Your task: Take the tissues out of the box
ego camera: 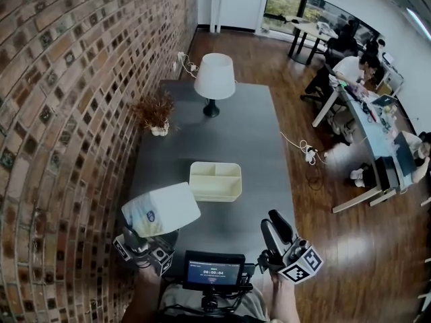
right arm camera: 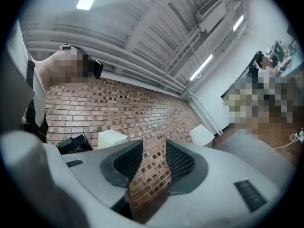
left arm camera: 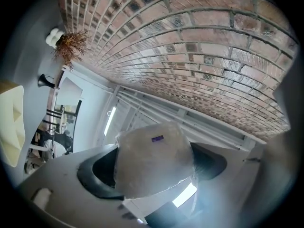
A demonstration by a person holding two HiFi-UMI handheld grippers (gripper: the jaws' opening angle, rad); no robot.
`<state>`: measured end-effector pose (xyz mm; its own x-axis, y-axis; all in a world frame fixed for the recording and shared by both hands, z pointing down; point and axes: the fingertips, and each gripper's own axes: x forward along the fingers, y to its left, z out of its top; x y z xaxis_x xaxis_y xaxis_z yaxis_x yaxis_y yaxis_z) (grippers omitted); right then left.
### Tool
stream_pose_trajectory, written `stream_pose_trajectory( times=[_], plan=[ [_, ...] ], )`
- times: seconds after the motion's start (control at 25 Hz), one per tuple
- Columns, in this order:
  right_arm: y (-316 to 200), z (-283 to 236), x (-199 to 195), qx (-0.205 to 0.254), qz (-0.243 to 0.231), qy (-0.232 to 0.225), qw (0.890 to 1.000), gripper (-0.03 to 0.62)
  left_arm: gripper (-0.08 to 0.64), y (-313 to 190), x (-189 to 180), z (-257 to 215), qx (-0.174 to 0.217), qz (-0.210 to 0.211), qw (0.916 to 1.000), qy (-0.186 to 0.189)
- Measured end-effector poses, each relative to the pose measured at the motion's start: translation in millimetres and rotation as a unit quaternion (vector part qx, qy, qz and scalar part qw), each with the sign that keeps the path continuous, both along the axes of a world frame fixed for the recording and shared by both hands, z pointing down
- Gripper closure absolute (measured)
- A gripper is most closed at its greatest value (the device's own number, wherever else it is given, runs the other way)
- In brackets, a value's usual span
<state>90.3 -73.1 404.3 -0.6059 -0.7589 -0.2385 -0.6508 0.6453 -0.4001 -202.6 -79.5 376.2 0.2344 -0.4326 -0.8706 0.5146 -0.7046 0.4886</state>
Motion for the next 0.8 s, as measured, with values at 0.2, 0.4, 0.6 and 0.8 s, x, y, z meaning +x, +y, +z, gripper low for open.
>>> stream_pose_trajectory(
  times=[0.2,0.4,0.6,0.8],
  plan=[
    [1.7,-1.4,-1.3,0.007,0.000,0.005,1.000,0.443,0.114,1.4,0.9,3.9,0.002,0.005,1.0000,-0.001],
    [5.3,1.1,-2.1,0.003,0.001,0.007,1.000,0.443,0.114,3.2,2.5,2.9,-0.006,0.007,1.0000,-0.002],
    [7.3,0.2,-1.8,0.005,0.001,0.010,1.000,0.443,0.114,4.8,5.4,5.3,-0.006,0.010,0.9999,-0.003],
    [7.9,-0.6,-1.7,0.006,0.001,0.013,1.000,0.443,0.114,6.1,8.8,0.9,0.002,0.019,0.9998,0.005]
  ],
)
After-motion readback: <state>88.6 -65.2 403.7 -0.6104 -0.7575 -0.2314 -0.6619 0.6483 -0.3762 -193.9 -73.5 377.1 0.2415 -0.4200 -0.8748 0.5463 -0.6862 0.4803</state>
